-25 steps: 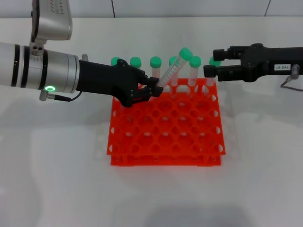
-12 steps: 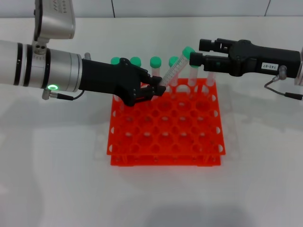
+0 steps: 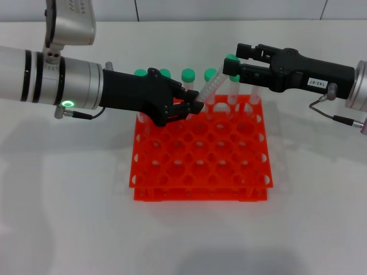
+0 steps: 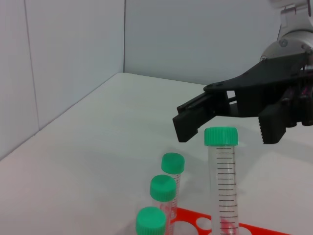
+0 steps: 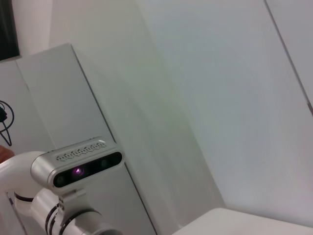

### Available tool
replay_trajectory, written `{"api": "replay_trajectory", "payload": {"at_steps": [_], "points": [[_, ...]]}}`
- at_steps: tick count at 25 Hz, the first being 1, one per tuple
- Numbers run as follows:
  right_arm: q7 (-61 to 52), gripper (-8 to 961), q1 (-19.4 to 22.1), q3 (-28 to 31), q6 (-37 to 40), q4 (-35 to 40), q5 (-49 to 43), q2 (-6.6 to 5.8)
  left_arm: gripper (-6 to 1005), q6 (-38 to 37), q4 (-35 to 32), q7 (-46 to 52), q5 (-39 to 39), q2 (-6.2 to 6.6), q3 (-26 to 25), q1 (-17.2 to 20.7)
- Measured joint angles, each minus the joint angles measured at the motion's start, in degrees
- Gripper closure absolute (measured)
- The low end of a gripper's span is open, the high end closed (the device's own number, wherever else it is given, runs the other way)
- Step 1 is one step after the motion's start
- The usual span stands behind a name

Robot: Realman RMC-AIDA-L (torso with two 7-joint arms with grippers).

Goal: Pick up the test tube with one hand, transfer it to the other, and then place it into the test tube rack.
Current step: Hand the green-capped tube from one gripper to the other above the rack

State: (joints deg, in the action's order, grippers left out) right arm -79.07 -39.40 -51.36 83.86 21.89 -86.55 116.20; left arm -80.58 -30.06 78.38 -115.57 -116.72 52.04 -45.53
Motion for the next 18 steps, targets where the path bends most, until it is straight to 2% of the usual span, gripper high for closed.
{"api": "replay_trajectory", "payload": {"at_steps": [18], "points": [[6.6,221,-1.6,-1.0,-0.3,-6.4,5.2,-0.02,808,0.8,0.0,0.1,0.0,-0.55,0.2,-0.4]]}}
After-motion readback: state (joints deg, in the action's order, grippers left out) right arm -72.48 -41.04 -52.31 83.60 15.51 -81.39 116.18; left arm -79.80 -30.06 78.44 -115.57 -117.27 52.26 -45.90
